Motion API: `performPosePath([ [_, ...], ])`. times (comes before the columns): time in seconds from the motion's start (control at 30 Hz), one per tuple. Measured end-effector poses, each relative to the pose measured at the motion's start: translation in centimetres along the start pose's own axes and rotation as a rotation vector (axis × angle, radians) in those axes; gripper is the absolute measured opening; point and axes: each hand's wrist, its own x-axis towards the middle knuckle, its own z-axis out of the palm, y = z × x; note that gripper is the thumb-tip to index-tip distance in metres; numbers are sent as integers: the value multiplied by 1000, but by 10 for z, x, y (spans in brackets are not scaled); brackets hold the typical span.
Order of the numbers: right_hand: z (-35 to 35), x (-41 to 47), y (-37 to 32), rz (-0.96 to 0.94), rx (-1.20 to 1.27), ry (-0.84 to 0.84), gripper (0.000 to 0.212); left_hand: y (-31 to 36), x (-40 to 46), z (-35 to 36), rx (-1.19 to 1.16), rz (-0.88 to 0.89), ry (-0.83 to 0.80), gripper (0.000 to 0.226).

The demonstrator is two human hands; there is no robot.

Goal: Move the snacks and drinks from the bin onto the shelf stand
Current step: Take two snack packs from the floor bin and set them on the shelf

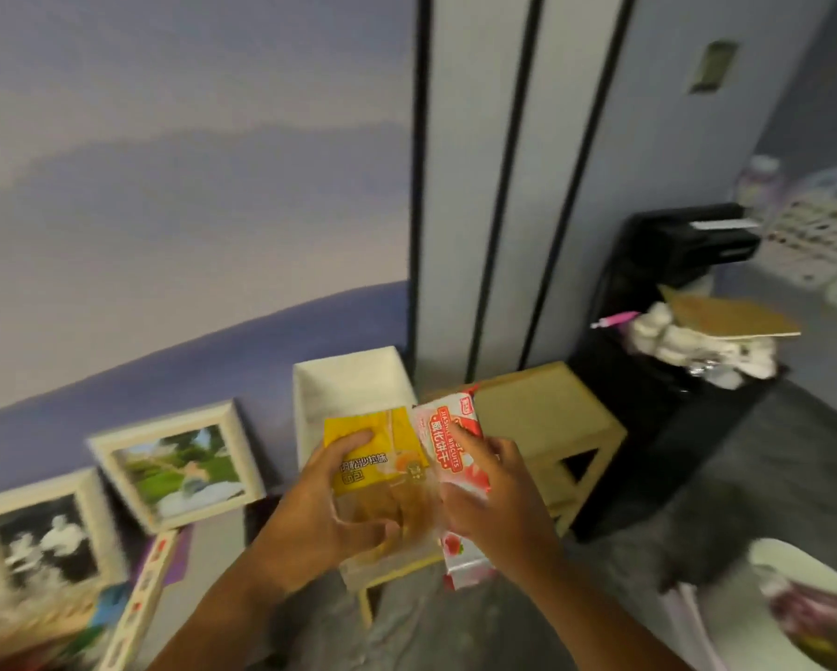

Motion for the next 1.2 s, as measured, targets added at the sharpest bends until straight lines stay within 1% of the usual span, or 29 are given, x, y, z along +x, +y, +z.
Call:
performPosePath([
  [0.07, -45, 7, 30, 41, -3, 34, 62, 22, 33, 42, 3, 24, -42, 92],
  [0.17, -104, 16, 70, 53, -1, 77, 66, 52, 77, 97, 5, 58, -85, 92],
  [0.23, -136, 23, 95, 60, 10, 111, 71, 71, 103, 129, -23, 37, -129, 91],
  [0.4, -180, 49, 143, 104, 55, 137, 72, 88, 160, 180, -29, 41, -210, 93],
  [0.47, -191, 65, 153, 157, 100, 118, 69, 87, 185, 192, -21, 40, -227, 93],
  [0.57, -202, 94, 167, 227, 115, 69, 69, 83, 224, 202, -19, 43, -247, 95],
  [0.77, -210, 163, 199, 271, 142, 30, 75, 74, 296, 214, -54, -6, -274, 100],
  [0.87, -208, 192, 217, 270, 156, 0, 74, 65, 325, 219, -53, -45, -253, 101],
  [1.03, -201, 241, 255, 264, 174, -94, 72, 50, 363, 232, -73, -109, -218, 95],
  [1.2, -186, 281, 287, 194, 347, -208, 71, 44, 374, 245, -131, -195, -127, 89],
])
